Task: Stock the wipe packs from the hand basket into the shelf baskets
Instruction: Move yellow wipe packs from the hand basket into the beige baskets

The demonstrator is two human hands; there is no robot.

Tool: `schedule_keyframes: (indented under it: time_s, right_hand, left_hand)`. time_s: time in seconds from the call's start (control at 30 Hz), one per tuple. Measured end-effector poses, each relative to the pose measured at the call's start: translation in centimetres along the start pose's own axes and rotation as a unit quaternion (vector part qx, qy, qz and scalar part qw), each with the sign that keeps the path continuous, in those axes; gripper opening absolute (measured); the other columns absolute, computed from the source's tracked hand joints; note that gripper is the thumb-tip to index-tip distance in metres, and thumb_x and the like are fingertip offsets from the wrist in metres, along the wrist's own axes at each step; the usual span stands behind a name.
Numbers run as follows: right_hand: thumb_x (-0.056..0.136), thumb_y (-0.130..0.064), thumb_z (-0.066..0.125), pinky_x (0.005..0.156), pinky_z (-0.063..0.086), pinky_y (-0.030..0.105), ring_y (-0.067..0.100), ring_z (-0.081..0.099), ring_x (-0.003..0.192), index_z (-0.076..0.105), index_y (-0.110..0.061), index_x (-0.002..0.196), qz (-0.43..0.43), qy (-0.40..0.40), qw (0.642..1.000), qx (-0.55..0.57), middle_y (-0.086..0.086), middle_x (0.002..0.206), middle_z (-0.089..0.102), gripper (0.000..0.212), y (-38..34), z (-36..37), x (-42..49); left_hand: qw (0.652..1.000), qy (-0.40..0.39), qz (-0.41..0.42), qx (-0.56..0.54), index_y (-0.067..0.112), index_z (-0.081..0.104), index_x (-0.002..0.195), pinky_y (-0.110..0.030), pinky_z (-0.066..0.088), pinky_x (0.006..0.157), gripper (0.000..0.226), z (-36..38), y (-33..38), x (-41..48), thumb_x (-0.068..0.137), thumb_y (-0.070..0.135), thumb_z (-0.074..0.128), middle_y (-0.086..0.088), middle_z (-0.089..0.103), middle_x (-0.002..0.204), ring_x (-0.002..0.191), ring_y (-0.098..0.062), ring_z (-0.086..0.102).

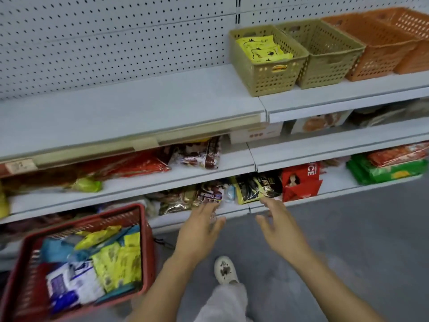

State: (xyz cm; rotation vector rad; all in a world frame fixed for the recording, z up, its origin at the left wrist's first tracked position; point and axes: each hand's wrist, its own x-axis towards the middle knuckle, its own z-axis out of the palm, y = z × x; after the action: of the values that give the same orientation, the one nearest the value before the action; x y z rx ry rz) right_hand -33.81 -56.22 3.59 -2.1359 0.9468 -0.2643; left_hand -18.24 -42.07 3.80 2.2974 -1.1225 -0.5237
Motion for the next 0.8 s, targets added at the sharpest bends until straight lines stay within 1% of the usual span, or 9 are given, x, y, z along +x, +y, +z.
schedule_keyframes:
  time_s: [0.1, 0.23, 0.33, 0.43, 0.5, 0.57, 0.67, 0.7, 0.8]
  right_hand:
    - [0.095, -0.026, 0.053, 0.097, 0.044, 0.037, 0.017, 0.054, 0.116, 0.045, -0.024, 0.135, -0.005, -0.055, 0.998, -0.015, -0.006, 0.135, 0.045, 0.041, -1.6, 2.6, -2.1]
    - [0.095, -0.024, 0.054, 0.099, 0.040, 0.030, 0.017, 0.053, 0.117, 0.051, -0.019, 0.131, -0.033, -0.093, 0.995, -0.031, -0.003, 0.130, 0.051, 0.037, -4.5, 6.4, -3.0]
    - [0.094, -0.025, 0.055, 0.096, 0.039, 0.028, 0.016, 0.053, 0.117, 0.053, -0.022, 0.129, -0.044, -0.120, 0.991, -0.044, -0.004, 0.127, 0.053, 0.034, -7.2, 10.1, -3.4]
    - [0.094, -0.026, 0.055, 0.095, 0.039, 0.025, 0.013, 0.054, 0.117, 0.056, -0.021, 0.126, -0.052, -0.152, 0.986, -0.045, -0.006, 0.128, 0.054, 0.032, -10.1, 14.8, -3.4]
    - [0.094, -0.024, 0.055, 0.096, 0.040, 0.026, 0.013, 0.055, 0.116, 0.056, -0.020, 0.125, -0.049, -0.173, 0.983, -0.039, -0.006, 0.126, 0.055, 0.032, -12.2, 18.5, -3.3]
    - [0.094, -0.023, 0.056, 0.096, 0.042, 0.027, 0.012, 0.056, 0.114, 0.058, -0.020, 0.124, -0.036, -0.194, 0.980, -0.025, -0.006, 0.123, 0.057, 0.030, -14.3, 22.7, -3.3]
    - [0.091, -0.018, 0.059, 0.091, 0.044, 0.024, 0.013, 0.060, 0.104, 0.062, -0.020, 0.118, -0.014, -0.231, 0.973, -0.008, -0.004, 0.115, 0.061, 0.027, -16.6, 29.2, -2.7]
    - [0.091, -0.017, 0.059, 0.090, 0.045, 0.025, 0.014, 0.061, 0.102, 0.063, -0.019, 0.117, -0.004, -0.240, 0.971, -0.009, -0.003, 0.114, 0.062, 0.026, -17.2, 31.3, -2.3]
    - [0.092, -0.019, 0.056, 0.094, 0.048, 0.035, 0.021, 0.061, 0.107, 0.063, -0.017, 0.116, 0.040, -0.253, 0.966, -0.038, 0.003, 0.118, 0.064, 0.024, -17.7, 36.4, -0.8]
  left_hand:
    - [0.999, 0.007, -0.036, -0.015, 0.024, 0.047, 0.138, -0.030, 0.043, 0.100, 0.044, -0.3, -2.6, -3.8, 0.098, 0.041, 0.049, 0.004, 0.052, 0.137, 0.126, -0.014, 0.048]
    - [0.996, 0.014, -0.085, -0.027, 0.023, 0.045, 0.141, -0.030, 0.041, 0.104, 0.047, -1.1, -6.9, -7.5, 0.097, 0.041, 0.050, 0.004, 0.050, 0.141, 0.130, -0.014, 0.046]
    - [0.990, 0.018, -0.131, -0.048, 0.021, 0.047, 0.139, -0.032, 0.042, 0.102, 0.047, -2.4, -10.9, -9.8, 0.096, 0.039, 0.052, 0.003, 0.052, 0.138, 0.127, -0.015, 0.049]
    - [0.983, 0.027, -0.167, -0.073, 0.020, 0.052, 0.135, -0.027, 0.042, 0.100, 0.042, -4.4, -15.3, -11.8, 0.095, 0.035, 0.056, 0.003, 0.056, 0.133, 0.122, -0.014, 0.052]
    - [0.975, 0.016, -0.196, -0.103, 0.020, 0.053, 0.133, -0.024, 0.046, 0.094, 0.041, -5.8, -18.9, -13.0, 0.095, 0.032, 0.058, 0.004, 0.057, 0.131, 0.118, -0.012, 0.055]
    - [0.964, 0.005, -0.232, -0.132, 0.019, 0.053, 0.133, -0.016, 0.049, 0.085, 0.040, -7.5, -23.0, -13.9, 0.095, 0.031, 0.058, 0.006, 0.058, 0.130, 0.114, -0.008, 0.055]
    - [0.940, -0.003, -0.294, -0.173, 0.018, 0.056, 0.130, -0.025, 0.046, 0.092, 0.037, -9.6, -29.6, -14.2, 0.096, 0.030, 0.057, 0.004, 0.063, 0.123, 0.108, -0.009, 0.058]
    - [0.928, -0.003, -0.318, -0.194, 0.016, 0.056, 0.129, -0.025, 0.045, 0.090, 0.035, -10.1, -31.6, -14.1, 0.096, 0.029, 0.057, 0.003, 0.064, 0.118, 0.105, -0.010, 0.059]
    - [0.895, -0.017, -0.380, -0.235, 0.011, 0.058, 0.126, -0.021, 0.039, 0.085, 0.031, -10.6, -36.7, -12.9, 0.098, 0.023, 0.055, -0.001, 0.065, 0.115, 0.101, -0.011, 0.056]
